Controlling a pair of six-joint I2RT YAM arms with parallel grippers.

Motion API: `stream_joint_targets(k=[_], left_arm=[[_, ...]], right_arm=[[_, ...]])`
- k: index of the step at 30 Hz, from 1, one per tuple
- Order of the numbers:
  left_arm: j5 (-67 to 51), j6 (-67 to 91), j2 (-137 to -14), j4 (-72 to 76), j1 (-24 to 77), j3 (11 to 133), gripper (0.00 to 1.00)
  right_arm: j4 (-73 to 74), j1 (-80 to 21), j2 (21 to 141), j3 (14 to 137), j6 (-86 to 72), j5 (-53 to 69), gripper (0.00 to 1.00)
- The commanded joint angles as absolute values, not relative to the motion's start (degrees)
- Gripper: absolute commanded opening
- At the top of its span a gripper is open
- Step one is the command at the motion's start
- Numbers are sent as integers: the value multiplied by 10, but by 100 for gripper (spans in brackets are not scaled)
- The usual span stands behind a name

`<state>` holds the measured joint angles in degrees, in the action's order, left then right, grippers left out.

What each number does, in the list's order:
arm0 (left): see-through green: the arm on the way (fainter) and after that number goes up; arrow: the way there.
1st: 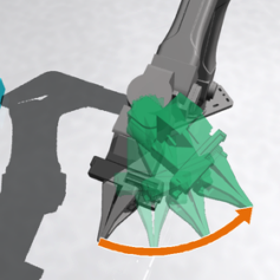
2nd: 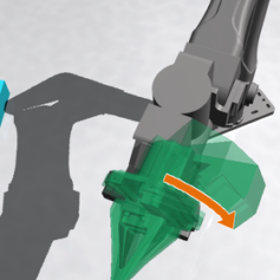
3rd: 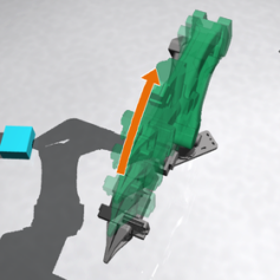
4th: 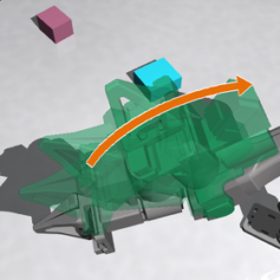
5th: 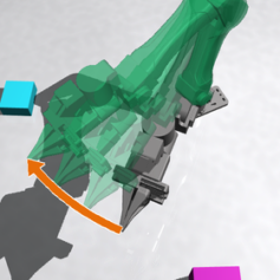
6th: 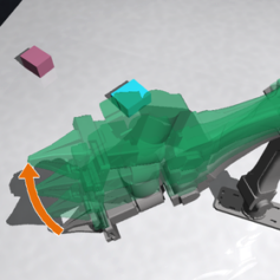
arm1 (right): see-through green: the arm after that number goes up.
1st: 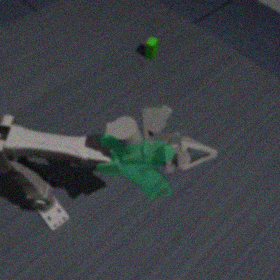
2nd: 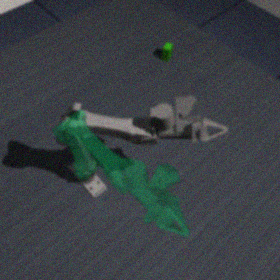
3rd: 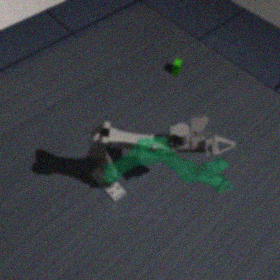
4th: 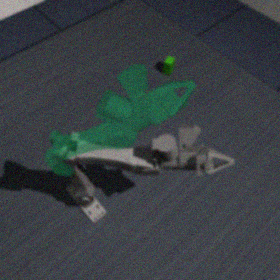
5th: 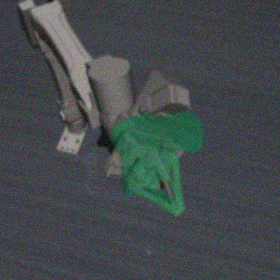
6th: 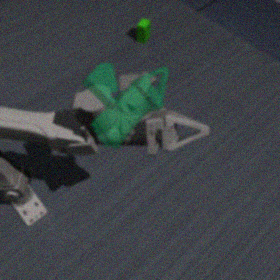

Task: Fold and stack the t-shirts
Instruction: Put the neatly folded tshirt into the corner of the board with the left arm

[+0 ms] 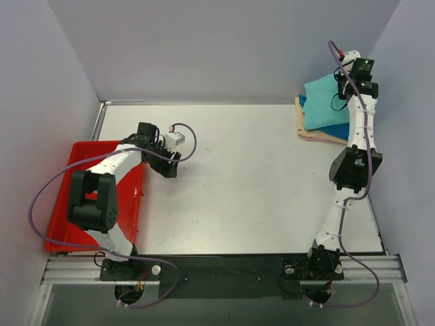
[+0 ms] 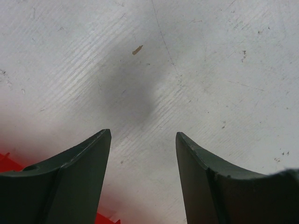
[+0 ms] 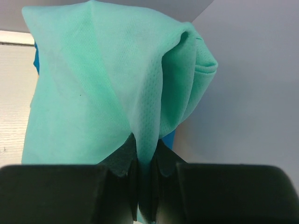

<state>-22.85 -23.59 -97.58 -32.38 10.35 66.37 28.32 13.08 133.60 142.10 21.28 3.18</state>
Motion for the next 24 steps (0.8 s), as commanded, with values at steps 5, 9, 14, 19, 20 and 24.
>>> stream_joint_targets(k=[5,9,14,19,20,24], left_arm=[[-212,-250,-978,-327,100,692,68],[-207,-250,-988,-333,100,700,68],[-207,-250,-994,-334,100,701,68],[-203,-250,-991,-337,100,701,68],[-202,-251,-986,-337,101,701,68],[-197,-256,-954,-338,100,693,68]], right_arm=[[208,138,1399,1419,272,43,0],[152,144,1419,1416,275,-29,5],[53,147,1429,1426,266,-177,93],[63,142,1396,1423,244,-175,100],[74,138,1386,1419,234,-163,100],[60,109,1306,1328,207,-132,100]])
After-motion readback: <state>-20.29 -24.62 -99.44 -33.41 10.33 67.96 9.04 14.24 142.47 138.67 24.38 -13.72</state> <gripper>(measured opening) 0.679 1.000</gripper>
